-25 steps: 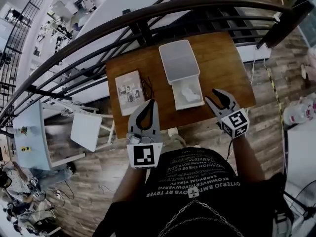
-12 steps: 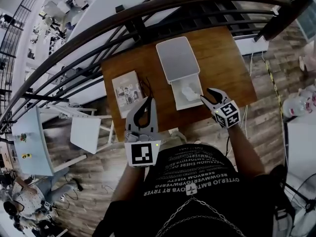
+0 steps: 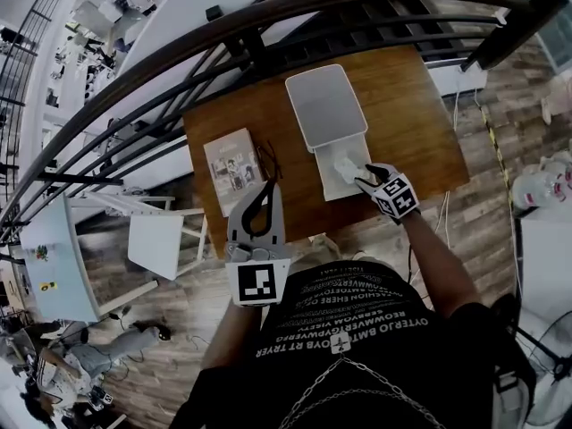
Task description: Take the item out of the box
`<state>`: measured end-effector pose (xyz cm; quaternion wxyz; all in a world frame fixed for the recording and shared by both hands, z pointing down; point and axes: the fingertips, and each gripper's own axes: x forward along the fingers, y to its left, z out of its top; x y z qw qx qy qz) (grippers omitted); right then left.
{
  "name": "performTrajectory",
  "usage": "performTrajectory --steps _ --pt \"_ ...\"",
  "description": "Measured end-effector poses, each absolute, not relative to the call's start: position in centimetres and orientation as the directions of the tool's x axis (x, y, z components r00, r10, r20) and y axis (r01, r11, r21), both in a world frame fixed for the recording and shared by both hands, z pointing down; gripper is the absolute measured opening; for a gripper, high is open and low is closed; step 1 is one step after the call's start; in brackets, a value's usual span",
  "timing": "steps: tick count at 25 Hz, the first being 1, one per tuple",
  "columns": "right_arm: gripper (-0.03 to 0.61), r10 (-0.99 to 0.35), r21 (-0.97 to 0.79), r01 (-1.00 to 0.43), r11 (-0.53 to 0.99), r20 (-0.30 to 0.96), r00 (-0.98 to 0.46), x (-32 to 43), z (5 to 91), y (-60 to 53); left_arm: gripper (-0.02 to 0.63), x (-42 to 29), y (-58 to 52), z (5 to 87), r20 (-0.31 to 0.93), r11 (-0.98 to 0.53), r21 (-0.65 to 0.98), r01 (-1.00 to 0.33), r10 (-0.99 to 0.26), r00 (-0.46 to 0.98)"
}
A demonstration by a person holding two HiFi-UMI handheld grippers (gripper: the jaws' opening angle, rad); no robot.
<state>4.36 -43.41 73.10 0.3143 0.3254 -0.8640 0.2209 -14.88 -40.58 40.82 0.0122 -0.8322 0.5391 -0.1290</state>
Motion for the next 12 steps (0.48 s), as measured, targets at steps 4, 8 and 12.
performTrajectory --steps 4,8,12 --pt "0.207 -0.371 -0.17 -0.688 0.706 0.738 -0.563 3.3 75.0 -43.8 0.006 -16.1 -40.5 41.4 0.212 -0.414 -0.155 -0.897 -0.901 0.379" --pt "0.209 -0.304 -0.154 -0.668 0.728 0.801 -0.516 2.4 76.8 -44.0 0.006 -17.1 -40.4 42.0 0.222 -0.411 -0.15 -0.899 -0.9 0.375" --pt "0.209 -0.231 -0.133 -0.637 0.759 0.86 -0.455 1.5 78.4 -44.2 0.006 -17.4 -40.3 42.1 0.224 -0.411 -0.148 -0.9 -0.9 0.374"
